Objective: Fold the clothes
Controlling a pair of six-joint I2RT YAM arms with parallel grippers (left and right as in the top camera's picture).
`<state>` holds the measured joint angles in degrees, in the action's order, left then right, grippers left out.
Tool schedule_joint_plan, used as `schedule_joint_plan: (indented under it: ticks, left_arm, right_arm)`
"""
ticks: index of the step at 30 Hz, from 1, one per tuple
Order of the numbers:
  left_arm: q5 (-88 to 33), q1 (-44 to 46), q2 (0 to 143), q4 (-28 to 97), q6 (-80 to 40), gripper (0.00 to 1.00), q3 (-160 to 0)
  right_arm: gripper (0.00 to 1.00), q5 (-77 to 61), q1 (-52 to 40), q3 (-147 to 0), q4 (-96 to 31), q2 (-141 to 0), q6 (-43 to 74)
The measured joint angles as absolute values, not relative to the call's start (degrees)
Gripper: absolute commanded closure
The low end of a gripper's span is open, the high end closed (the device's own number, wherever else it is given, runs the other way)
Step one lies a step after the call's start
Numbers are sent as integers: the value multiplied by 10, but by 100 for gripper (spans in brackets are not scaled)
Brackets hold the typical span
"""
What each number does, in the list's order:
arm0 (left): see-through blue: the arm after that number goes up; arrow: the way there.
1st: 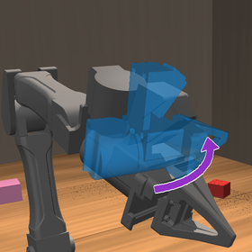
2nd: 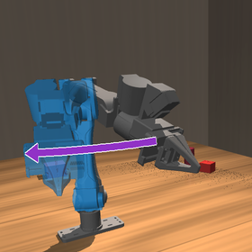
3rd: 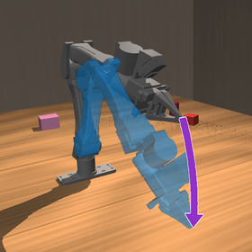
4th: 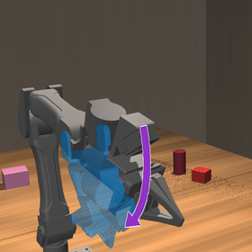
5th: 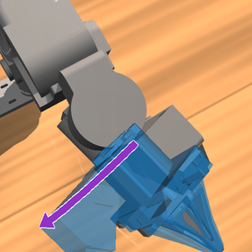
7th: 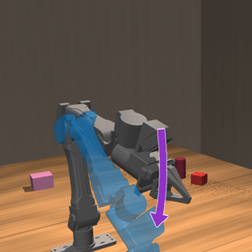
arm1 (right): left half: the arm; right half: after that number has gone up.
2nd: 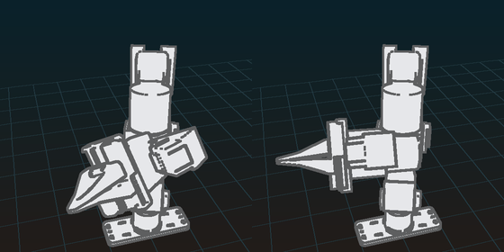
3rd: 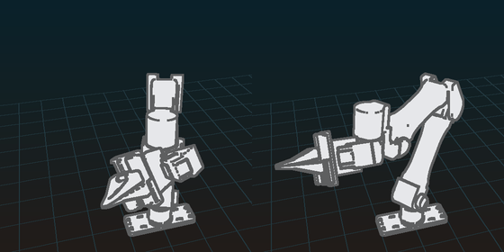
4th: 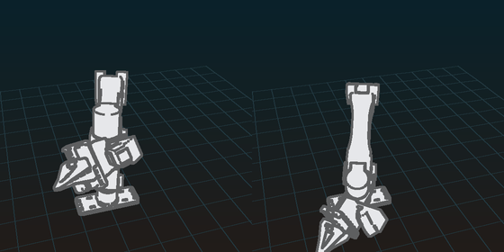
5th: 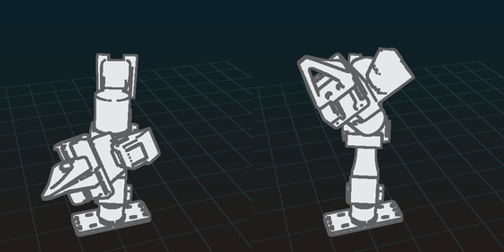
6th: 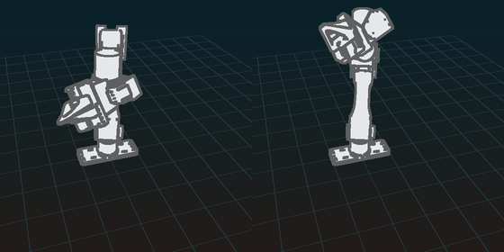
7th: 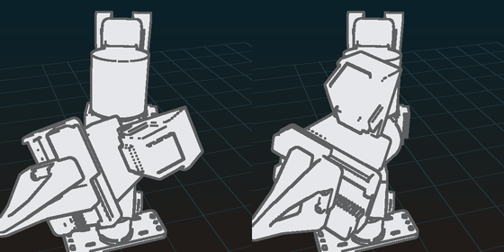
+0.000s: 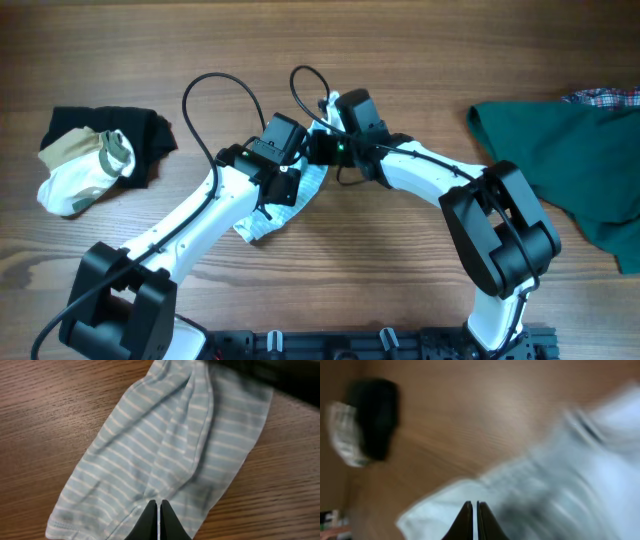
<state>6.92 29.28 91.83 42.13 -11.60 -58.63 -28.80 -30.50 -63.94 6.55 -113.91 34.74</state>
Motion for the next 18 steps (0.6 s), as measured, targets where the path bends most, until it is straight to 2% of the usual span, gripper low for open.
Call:
schedule_joint_plan:
  ticks: [6, 12, 18]
  left_arm:
    - [68, 293, 918, 422, -116, 96, -586]
    - [24, 293, 918, 425, -96, 96, -586]
    - [4, 293, 918, 403, -56, 96, -586]
  right_arm:
    - [96, -320, -303, -640, 134, -1139, 378]
    - [96, -361, -263, -641, 70, -1139, 379]
    - [96, -366, -223, -642, -45, -1139, 353]
